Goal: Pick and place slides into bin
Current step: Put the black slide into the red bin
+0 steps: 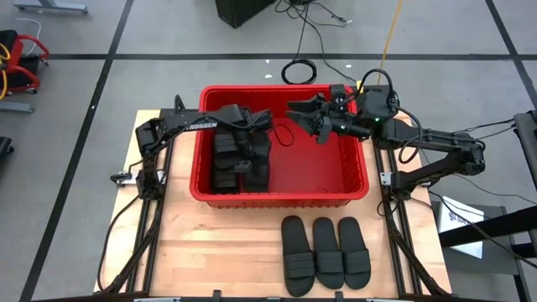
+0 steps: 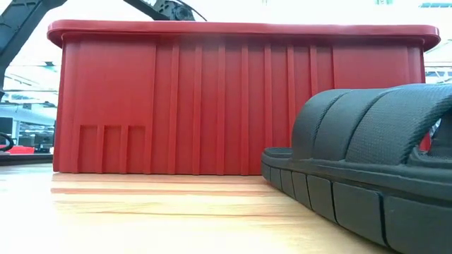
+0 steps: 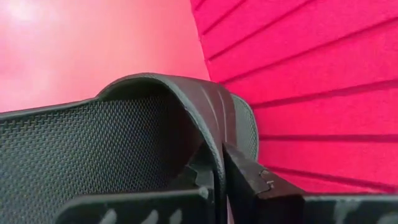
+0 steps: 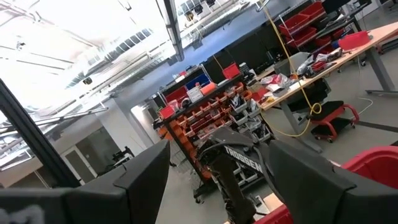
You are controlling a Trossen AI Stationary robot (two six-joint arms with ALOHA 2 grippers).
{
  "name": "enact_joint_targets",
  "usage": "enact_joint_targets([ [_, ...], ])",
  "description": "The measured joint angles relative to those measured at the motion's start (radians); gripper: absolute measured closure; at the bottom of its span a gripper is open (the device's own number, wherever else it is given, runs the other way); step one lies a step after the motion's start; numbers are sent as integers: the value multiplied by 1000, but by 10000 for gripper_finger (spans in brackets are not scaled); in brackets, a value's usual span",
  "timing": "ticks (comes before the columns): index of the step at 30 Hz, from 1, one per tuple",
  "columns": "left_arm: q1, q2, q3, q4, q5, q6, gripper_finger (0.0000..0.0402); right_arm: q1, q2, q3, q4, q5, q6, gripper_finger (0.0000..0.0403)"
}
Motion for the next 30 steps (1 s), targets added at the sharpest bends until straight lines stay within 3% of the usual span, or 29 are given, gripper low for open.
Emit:
enact_joint_targets([
  [9, -1, 0, -93, 134, 57, -72, 395, 0, 0, 0, 0, 3, 0, 138],
  [19, 0, 0, -157, 137, 53, -78, 398, 0, 0, 0, 0, 4, 0, 138],
  [30, 0, -2, -189, 136, 53, -116, 367, 0, 0, 0, -1, 4, 0, 138],
])
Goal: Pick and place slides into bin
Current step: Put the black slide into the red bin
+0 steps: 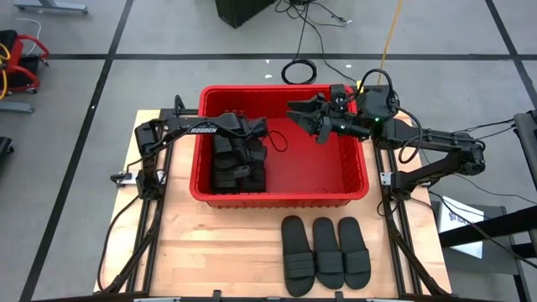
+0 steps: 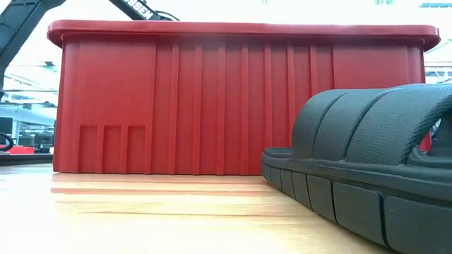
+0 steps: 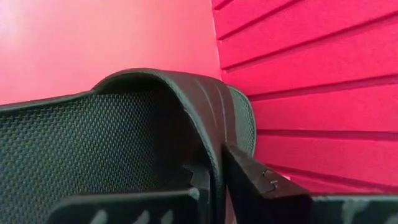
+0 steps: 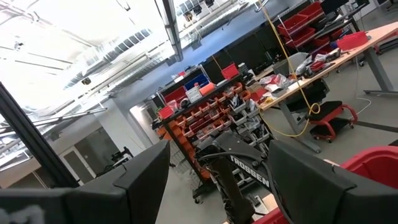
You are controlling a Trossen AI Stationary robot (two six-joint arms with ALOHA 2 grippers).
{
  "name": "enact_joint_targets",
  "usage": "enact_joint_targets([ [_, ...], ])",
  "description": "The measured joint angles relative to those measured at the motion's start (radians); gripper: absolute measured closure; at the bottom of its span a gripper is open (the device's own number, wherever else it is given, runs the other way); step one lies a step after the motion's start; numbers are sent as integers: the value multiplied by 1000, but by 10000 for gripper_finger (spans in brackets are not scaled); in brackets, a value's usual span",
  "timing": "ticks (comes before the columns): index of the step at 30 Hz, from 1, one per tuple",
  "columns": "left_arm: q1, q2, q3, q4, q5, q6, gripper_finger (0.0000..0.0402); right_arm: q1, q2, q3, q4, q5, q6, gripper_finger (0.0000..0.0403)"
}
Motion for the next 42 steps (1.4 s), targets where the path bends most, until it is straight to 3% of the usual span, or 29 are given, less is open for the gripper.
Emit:
enact_joint_targets([
  [5, -1, 0, -1, -5, -6, -21, 342, 0, 0, 0, 0, 0, 0, 138],
  [14, -2, 0, -2, -12, -6, -53, 251, 0, 0, 0, -11, 0, -2, 138],
  [20, -2, -3, -2, -8, -29, -60, 212, 0, 0, 0, -26, 0, -2, 138],
  [32, 16, -3, 115, -32, -131, -71, 199, 0, 0, 0, -31, 0, -3, 138],
  [42, 46, -5, 209, -63, -144, -72, 199, 7, 0, -1, -47, -1, -1, 138],
])
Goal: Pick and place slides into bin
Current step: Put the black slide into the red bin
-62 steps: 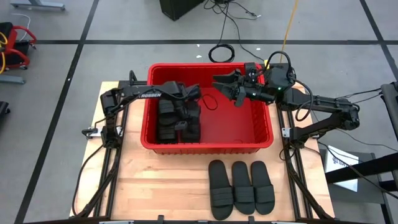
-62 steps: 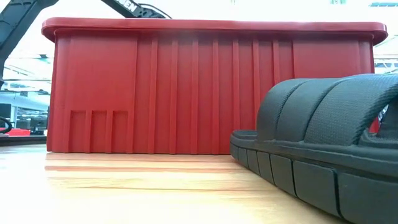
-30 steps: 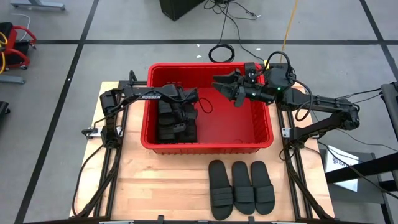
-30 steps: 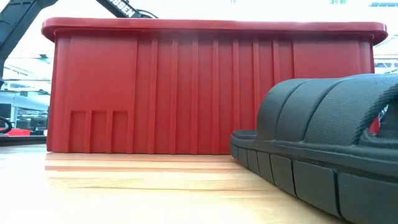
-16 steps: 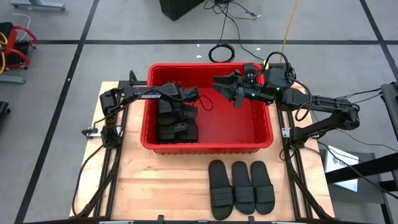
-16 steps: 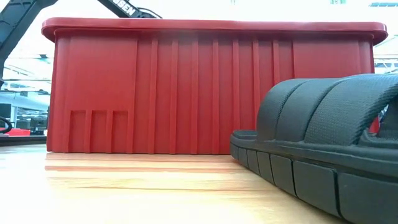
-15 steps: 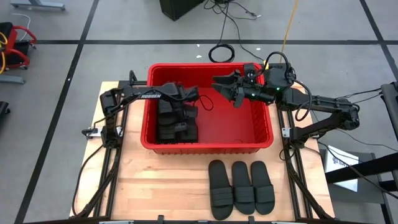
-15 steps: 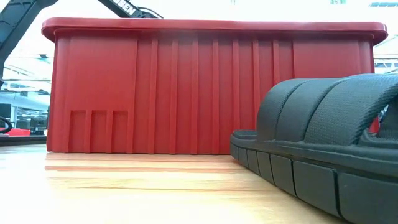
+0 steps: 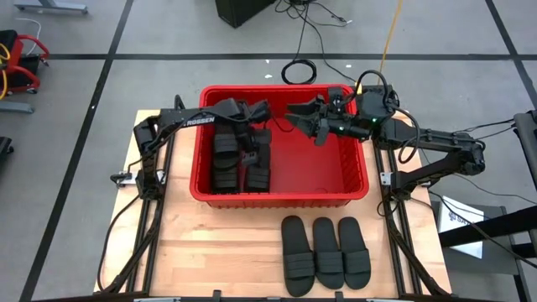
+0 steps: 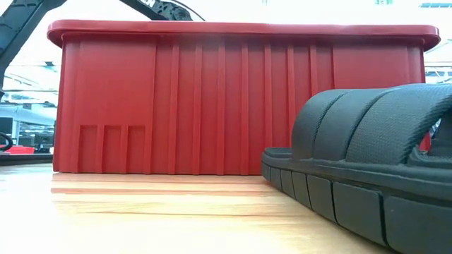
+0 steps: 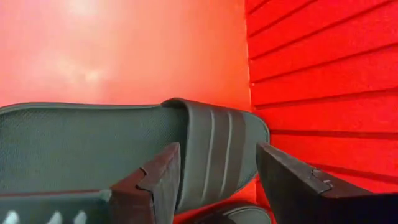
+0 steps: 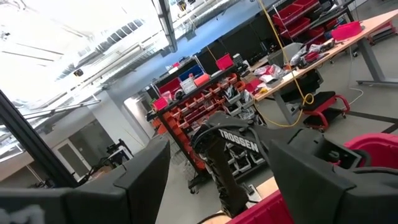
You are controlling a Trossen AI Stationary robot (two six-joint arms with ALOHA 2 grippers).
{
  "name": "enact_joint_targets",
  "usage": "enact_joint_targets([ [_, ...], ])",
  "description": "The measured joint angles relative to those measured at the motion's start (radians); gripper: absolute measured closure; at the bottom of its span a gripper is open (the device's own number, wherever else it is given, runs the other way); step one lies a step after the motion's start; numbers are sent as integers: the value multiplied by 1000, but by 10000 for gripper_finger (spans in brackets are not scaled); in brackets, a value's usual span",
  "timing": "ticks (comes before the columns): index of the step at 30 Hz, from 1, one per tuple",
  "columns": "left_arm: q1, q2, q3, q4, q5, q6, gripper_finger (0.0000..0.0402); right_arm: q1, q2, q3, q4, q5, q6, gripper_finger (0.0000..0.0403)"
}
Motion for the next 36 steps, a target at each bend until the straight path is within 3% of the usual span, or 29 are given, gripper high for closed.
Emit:
enact_joint_targets([
  [5, -21, 0, 0, 1, -34, 22, 199, 15, 0, 0, -1, 0, -2, 138],
  [11, -69, 0, 0, 114, -21, -1, 199, 19, 0, 0, -4, 1, -6, 138],
  [20, -164, 42, -2, 82, -38, 30, 199, 19, 0, 0, -4, 27, -6, 138],
  [26, -195, 43, -41, 73, -206, -25, 199, 19, 0, 0, -4, 27, -6, 138],
  [36, -184, 40, -92, 37, -214, -135, 199, 20, 0, 0, -3, 26, 1, 138],
])
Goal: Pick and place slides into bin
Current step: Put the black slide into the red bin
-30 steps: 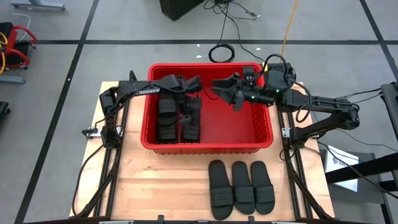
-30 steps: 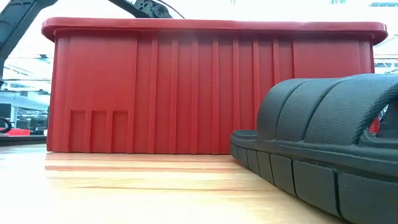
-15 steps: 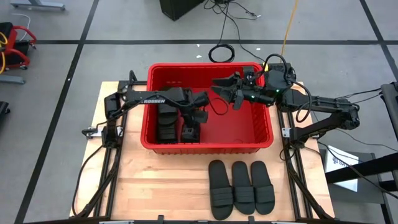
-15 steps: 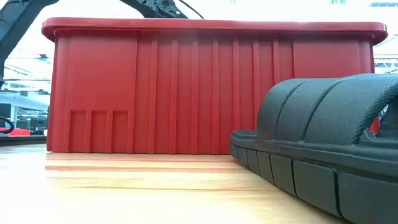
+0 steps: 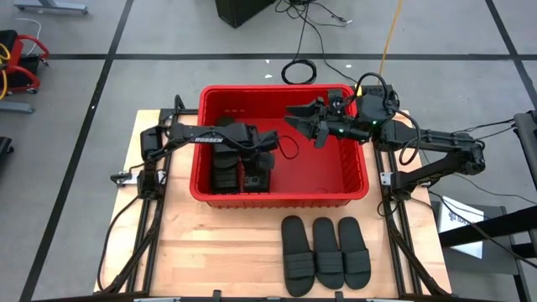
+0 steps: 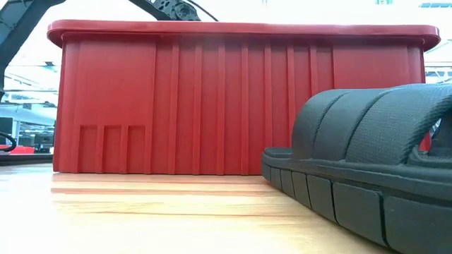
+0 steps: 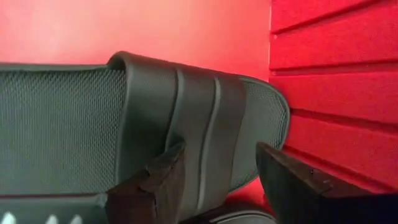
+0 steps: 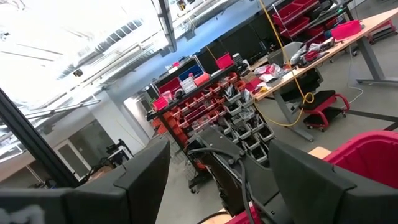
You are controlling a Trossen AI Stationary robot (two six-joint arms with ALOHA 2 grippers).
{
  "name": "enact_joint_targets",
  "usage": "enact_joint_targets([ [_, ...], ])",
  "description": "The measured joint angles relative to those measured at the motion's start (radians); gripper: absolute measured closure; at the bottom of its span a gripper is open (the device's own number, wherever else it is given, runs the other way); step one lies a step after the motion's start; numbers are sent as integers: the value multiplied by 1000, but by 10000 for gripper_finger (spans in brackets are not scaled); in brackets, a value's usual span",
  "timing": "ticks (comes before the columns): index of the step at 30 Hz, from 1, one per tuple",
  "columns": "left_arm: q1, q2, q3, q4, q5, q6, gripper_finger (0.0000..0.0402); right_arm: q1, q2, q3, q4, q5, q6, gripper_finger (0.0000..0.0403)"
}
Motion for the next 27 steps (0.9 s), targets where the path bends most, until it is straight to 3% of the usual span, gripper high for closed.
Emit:
enact_joint_targets([
  [5, -2, -10, -1, -3, 49, -41, 199, 6, 0, 0, -1, 2, 0, 138],
  [11, -31, -90, -2, 92, 103, 24, 199, 6, 0, 0, -2, 2, 0, 138],
  [19, -17, -105, -1, 287, -29, 11, 199, 6, 0, 0, -6, 4, -2, 138],
  [22, -6, -67, -1, 294, -42, 14, 199, 6, 0, 0, -8, 5, 0, 138],
  [27, -8, -27, -2, 297, -164, 55, 199, 6, 0, 0, -10, 4, 2, 138],
])
